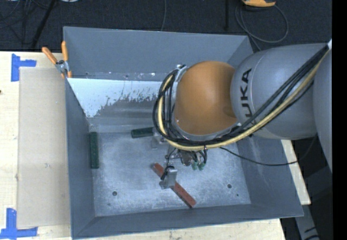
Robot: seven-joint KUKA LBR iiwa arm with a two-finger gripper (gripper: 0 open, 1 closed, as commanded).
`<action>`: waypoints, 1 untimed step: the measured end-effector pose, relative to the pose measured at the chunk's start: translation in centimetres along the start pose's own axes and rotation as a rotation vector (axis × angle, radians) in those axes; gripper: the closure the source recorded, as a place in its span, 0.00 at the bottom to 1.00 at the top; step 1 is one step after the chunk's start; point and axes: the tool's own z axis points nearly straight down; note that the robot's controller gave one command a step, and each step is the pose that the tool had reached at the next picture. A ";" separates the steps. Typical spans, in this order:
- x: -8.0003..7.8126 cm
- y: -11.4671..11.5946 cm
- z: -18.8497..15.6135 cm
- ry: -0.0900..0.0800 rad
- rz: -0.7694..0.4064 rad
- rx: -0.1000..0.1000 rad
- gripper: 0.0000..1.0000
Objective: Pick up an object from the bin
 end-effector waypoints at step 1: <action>3.7 -4.7 3.8 0.004 0.050 -0.001 0.00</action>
Offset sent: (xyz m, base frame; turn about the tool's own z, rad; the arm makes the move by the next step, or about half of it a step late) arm -0.0304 -0.0475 -0.0351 0.0440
